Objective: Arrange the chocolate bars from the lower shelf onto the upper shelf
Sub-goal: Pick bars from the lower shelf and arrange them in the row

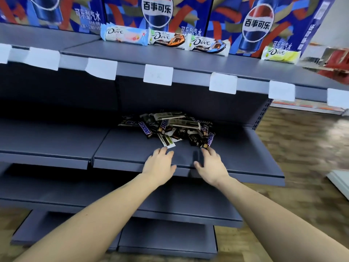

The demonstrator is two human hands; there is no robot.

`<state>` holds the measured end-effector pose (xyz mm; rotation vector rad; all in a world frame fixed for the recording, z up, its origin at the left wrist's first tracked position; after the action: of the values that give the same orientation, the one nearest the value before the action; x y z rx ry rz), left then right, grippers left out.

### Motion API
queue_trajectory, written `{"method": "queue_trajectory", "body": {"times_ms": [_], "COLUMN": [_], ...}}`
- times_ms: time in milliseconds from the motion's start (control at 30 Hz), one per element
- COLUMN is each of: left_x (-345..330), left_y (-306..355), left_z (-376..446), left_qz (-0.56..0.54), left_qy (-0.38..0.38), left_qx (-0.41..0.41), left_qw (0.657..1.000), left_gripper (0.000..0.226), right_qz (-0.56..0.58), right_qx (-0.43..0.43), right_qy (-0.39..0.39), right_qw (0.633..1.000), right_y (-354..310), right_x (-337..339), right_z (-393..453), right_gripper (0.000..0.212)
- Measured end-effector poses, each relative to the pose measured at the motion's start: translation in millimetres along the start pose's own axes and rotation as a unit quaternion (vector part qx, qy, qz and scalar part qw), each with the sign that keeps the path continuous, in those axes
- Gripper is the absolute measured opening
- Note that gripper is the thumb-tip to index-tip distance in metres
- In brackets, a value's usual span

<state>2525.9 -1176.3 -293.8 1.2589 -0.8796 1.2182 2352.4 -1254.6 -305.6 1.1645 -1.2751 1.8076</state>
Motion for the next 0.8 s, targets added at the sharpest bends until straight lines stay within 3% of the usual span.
{"method": "queue_trajectory", "body": {"times_ms": [267, 633, 800], "left_x": [-38.8, -37.6, -35.3], "left_y": [-5.8, 16.8, 23.2], "left_z": [47.6, 55.8, 43.3], "left_qz": [0.028, 0.097, 0.094], "left_qy": [0.029, 0.047, 0.047], "left_qx": [0.000, 0.020, 0.015], "left_qw": [0.999, 0.994, 0.994], "left_gripper": [0.057, 0.050, 0.038], "right_qz": [-0.015, 0.028, 0.027], "right_qx": [-0.052, -0.061, -0.034], "right_qy": [0.026, 0.182, 0.151], "right_qw": [0.998, 0.981, 0.988], "right_y": [37.5, 10.5, 6.4], "right_x": [-27.3, -30.0, -24.0], "right_z": [46.4, 22.6, 6.8], "right_gripper": [0.065, 0.041, 0.038]}}
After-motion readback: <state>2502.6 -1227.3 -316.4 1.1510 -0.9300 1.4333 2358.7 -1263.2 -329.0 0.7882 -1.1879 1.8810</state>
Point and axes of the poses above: each hand's wrist, its own z-axis towards the middle knuckle, its own x-axis out of the back of the hand, y = z × x, the point moved 3 cm from there along z, towards the middle knuckle, and after that the axes turned 7 degrees about y, right-handed, at the moved point
